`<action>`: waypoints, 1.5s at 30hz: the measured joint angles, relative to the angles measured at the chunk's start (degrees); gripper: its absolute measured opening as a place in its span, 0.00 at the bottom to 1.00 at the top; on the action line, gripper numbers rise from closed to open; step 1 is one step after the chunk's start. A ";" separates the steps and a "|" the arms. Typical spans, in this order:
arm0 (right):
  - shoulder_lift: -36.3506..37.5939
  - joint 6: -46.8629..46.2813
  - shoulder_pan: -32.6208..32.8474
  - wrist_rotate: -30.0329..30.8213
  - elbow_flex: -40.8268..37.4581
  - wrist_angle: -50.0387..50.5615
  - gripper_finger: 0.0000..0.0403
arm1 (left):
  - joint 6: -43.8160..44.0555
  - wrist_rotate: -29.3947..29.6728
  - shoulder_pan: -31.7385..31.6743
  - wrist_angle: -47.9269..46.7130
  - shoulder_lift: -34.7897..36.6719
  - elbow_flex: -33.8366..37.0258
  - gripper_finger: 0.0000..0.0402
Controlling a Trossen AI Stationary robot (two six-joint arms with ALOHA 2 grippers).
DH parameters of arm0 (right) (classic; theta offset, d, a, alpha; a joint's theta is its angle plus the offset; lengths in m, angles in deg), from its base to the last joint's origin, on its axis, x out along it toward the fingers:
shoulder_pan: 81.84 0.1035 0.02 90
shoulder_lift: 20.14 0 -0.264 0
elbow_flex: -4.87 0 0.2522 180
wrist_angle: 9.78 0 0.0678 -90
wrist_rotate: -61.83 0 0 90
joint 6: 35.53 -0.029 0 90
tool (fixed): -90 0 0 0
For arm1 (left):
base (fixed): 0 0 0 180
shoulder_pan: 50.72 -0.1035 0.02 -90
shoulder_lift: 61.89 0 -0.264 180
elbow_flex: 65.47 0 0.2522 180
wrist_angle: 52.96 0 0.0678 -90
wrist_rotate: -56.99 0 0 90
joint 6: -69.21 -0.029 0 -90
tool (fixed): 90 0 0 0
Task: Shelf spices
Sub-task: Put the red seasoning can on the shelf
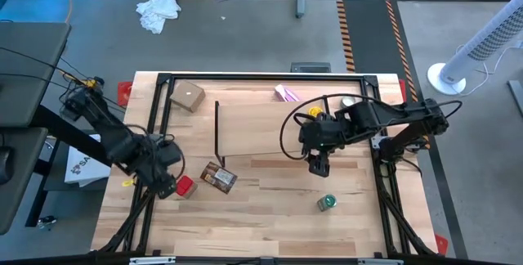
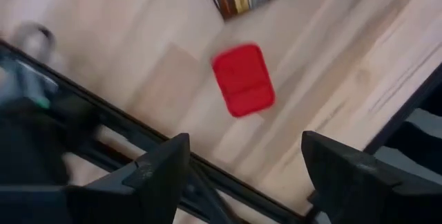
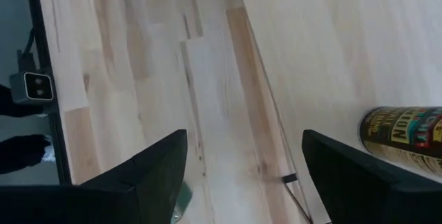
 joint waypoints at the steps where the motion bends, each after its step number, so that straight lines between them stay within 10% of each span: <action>1: 0.00 0.01 -0.16 0.00 0.00 -0.04 0.70 | 2.17 -0.67 1.13 1.71 0.00 1.46 0.69; 17: 0.02 -0.36 -0.76 2.47 0.00 -3.53 0.70 | 19.42 2.40 3.12 18.35 -0.07 18.53 0.69; 45: 0.02 -1.94 -2.87 2.65 0.00 -3.43 0.70 | 17.50 1.20 -0.77 23.96 -9.40 19.12 0.69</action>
